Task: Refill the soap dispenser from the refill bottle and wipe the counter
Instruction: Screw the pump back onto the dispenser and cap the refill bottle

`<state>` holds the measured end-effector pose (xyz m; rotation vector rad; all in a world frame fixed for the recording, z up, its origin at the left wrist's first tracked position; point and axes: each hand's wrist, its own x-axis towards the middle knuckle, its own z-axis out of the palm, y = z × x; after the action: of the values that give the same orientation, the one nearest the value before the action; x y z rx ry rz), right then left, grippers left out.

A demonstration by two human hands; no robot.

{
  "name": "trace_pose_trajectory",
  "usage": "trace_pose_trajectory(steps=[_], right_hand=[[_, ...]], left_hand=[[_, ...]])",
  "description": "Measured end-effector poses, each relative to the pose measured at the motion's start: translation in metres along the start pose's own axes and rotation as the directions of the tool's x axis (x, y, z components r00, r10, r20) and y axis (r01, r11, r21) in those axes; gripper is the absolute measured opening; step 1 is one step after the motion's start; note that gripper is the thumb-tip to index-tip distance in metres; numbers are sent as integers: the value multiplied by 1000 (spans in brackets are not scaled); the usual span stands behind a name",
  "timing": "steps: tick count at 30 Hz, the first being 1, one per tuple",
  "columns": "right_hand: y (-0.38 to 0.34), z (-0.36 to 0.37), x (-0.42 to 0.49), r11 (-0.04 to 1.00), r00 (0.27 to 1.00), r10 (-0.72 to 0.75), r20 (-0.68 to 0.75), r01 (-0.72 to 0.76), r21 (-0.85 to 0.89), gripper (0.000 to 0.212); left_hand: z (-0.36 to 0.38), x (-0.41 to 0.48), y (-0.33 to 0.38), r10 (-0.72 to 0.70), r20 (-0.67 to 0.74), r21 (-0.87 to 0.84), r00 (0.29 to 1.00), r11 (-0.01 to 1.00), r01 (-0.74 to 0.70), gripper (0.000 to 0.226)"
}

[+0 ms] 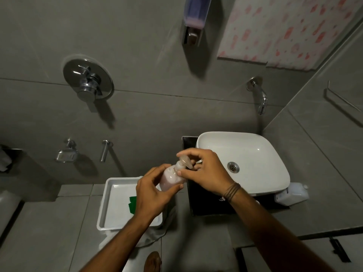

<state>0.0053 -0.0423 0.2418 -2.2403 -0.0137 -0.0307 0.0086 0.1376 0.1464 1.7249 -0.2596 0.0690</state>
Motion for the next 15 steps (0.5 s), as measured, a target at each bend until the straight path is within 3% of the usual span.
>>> trace_pose_trajectory(steps=[3, 9, 12, 15], right_hand=[[6, 5, -4, 997, 1000, 10, 9, -11, 80, 42], [3, 18, -6, 987, 989, 85, -120, -67, 145, 44], [8, 12, -9, 986, 998, 56, -10, -54, 156, 68], [7, 9, -10, 980, 999, 34, -24, -29, 199, 68]], left_hand=[[-1, 3, 4, 11, 5, -4, 1000, 1000, -11, 64], [-2, 5, 11, 27, -2, -25, 1000, 999, -27, 62], [-3, 6, 12, 21, -2, -48, 1000, 999, -21, 62], [-3, 5, 11, 21, -1, -40, 1000, 999, -21, 65]])
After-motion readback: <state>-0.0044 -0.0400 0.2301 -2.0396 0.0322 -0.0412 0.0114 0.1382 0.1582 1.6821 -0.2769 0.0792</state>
